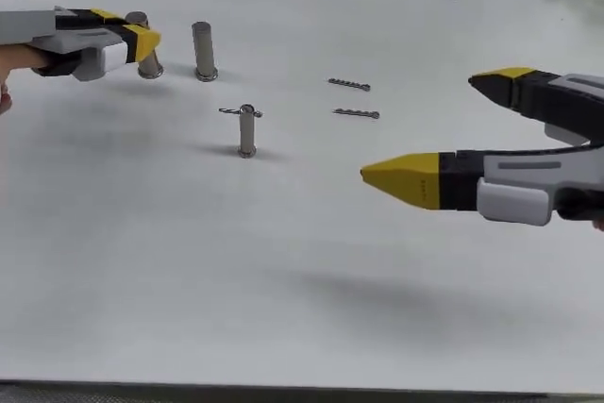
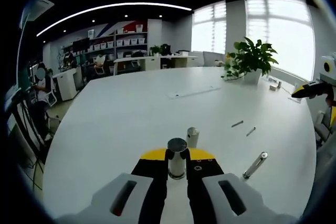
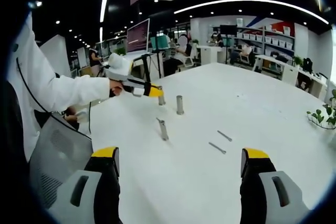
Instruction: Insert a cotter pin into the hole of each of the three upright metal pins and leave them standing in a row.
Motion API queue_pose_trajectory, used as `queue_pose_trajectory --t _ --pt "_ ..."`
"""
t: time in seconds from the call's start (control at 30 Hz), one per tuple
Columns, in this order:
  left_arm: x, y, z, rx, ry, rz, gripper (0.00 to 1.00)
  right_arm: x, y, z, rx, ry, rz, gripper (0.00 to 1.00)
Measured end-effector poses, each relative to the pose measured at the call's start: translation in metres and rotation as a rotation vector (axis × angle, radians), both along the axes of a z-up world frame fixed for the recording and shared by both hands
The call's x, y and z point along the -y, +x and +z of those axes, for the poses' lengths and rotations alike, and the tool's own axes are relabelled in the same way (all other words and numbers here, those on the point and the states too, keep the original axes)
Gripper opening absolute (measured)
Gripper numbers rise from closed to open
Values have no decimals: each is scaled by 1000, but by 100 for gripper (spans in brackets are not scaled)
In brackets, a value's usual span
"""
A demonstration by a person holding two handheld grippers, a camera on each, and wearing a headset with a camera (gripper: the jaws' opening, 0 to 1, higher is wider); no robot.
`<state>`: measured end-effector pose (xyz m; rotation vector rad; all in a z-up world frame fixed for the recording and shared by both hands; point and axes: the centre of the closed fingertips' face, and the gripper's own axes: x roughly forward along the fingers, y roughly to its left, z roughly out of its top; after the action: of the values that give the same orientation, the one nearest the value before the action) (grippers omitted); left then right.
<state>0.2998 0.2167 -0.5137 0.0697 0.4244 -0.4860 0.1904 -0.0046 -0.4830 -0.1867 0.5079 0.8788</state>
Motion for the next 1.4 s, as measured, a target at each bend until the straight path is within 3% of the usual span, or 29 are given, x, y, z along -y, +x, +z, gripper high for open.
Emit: queue_pose_trajectory --t 0.17,0.33,0.57,0.77,0.87,1.1,1.4 --pt "12 -18 26 26 30 -20 9 -2 0 1 5 10 12 94" --pt "25 -36 48 52 26 -39 9 -4 -2 3 11 22 17 94" --pt "39 -55 61 53 4 -33 9 -4 -7 6 21 39 16 95" --pt "52 -70 54 40 20 -25 9 -3 -9 4 23 38 22 94" --pt "54 -74 49 25 3 -34 9 -4 -12 4 19 46 24 94" --pt "76 -88 36 -10 -8 -43 9 -5 -18 2 8 56 25 94" --pt "93 -93 18 -33 39 -80 9 0 -24 -5 -12 48 36 94"
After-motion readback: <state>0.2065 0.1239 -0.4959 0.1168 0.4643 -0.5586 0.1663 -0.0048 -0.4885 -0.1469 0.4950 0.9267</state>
